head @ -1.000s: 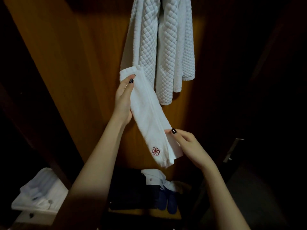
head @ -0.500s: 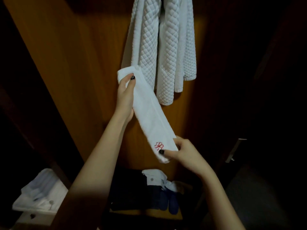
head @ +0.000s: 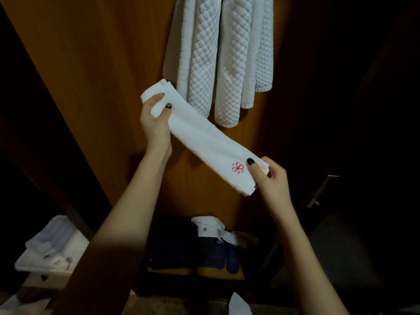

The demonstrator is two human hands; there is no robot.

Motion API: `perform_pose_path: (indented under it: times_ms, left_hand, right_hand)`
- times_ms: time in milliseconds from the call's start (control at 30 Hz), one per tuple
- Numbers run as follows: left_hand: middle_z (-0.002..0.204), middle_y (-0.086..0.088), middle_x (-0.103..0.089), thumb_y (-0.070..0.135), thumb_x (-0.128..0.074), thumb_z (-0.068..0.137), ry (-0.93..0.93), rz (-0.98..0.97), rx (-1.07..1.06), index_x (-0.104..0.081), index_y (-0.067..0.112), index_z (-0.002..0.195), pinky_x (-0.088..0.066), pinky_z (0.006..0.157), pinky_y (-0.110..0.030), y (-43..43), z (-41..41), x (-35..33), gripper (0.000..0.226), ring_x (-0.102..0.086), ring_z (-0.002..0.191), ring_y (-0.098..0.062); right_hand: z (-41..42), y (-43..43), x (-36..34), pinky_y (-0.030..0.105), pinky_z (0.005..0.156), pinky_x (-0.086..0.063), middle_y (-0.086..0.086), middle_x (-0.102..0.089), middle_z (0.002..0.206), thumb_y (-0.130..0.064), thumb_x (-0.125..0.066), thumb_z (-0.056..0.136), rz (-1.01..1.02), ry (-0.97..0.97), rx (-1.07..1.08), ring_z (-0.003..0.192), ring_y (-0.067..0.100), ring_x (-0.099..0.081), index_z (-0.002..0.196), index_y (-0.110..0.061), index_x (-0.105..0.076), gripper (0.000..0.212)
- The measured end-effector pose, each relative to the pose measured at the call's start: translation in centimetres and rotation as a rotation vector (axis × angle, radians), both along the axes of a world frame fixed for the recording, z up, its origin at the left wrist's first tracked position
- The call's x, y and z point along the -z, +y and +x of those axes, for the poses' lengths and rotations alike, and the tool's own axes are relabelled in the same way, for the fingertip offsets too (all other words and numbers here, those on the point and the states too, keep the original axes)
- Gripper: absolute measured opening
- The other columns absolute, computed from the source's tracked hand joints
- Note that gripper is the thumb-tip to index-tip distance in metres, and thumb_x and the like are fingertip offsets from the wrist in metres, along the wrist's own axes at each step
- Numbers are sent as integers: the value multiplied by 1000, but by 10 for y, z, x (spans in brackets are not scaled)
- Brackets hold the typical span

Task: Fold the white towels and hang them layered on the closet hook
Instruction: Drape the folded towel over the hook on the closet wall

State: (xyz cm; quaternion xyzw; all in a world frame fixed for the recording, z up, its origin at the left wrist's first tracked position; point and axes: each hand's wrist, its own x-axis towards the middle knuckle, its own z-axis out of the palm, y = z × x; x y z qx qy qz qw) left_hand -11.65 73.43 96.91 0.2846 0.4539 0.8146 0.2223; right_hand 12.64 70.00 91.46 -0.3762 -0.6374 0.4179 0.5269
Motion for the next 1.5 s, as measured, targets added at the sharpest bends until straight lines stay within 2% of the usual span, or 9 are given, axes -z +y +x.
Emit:
perform_pose_path:
  times_ms: [133, 200, 267, 367, 433, 633, 833, 1067, 1500]
  left_hand:
    - [118, 5, -58, -1, -64, 82, 117, 35, -8, -60, 27, 100, -53, 94, -43, -7, -4, -2, 34, -56, 117, -24]
    - [120, 5, -58, 0, -65, 82, 157, 20, 23, -59, 30, 101, -51, 98, -47, -11, -8, -5, 36, -55, 119, -25]
    - [123, 0, -57, -2, -66, 81, 175, 5, 118, -57, 27, 109, -54, 93, -40, -14, -16, -7, 41, -55, 116, -22]
    - [118, 3, -60, -1, -67, 83, 170, -42, 309, -54, 26, 118, -54, 75, -23, -22, -30, -8, 46, -60, 105, -12]
    - [111, 5, -65, 5, -66, 87, 149, -89, 364, -57, 25, 116, -53, 69, -21, -28, -40, -12, 36, -64, 97, -9]
    - [90, 9, -70, 15, -62, 92, 283, -149, 403, -64, 24, 98, -48, 57, -15, -44, -55, -41, 11, -66, 78, -3]
    - [92, 3, -66, 12, -58, 95, 328, -100, 345, -59, 22, 96, -45, 61, -24, -41, -66, -80, 10, -62, 80, -13]
    - [129, 16, -50, 9, -50, 98, 393, 163, 431, -55, 54, 123, -57, 72, -21, -8, -74, -148, 52, -64, 105, -3]
    - [142, 0, -50, 3, -39, 101, 437, 396, 382, -65, 43, 114, -54, 79, -22, 72, -81, -287, 50, -60, 114, -9]
  right_hand:
    - [6, -1, -1, 20, 54, -39, 2, -57, 67, -17, -61, 96, 2, 38, 111, 61, 8, -54, 76, -5, -55, 24]
    - [8, 1, -4, 18, 56, -43, -2, -59, 73, -13, -60, 96, 2, 57, 167, 64, 5, -57, 80, -12, -57, 17]
    - [11, 2, -11, 21, 62, -46, -2, -62, 86, -9, -60, 95, 20, 99, 218, 74, 7, -59, 90, -17, -59, 10]
    - [23, 1, -23, 20, 66, -50, -2, -65, 109, -8, -56, 96, 27, 117, 167, 86, 9, -63, 110, -29, -65, 26]
    - [34, -2, -33, 24, 69, -54, -4, -69, 112, -9, -52, 98, -1, 123, 58, 93, 12, -66, 109, -32, -69, 30]
    - [43, 2, -77, 20, 51, -47, -8, -69, 88, 0, -44, 96, -2, 81, -53, 69, 6, -59, 88, -20, -72, 36]
    - [44, 24, -131, 22, 60, -53, -3, -71, 91, 5, -52, 92, -37, 77, -211, 76, 10, -65, 96, -13, -72, 28]
    - [28, 71, -210, 28, 62, -55, 12, -71, 94, 7, -50, 92, 68, 274, -118, 79, 18, -67, 95, -5, -72, 25]
    - [10, 160, -366, 23, 61, -55, 10, -67, 98, 6, -49, 91, 314, 379, -214, 77, 11, -70, 103, -7, -68, 26]
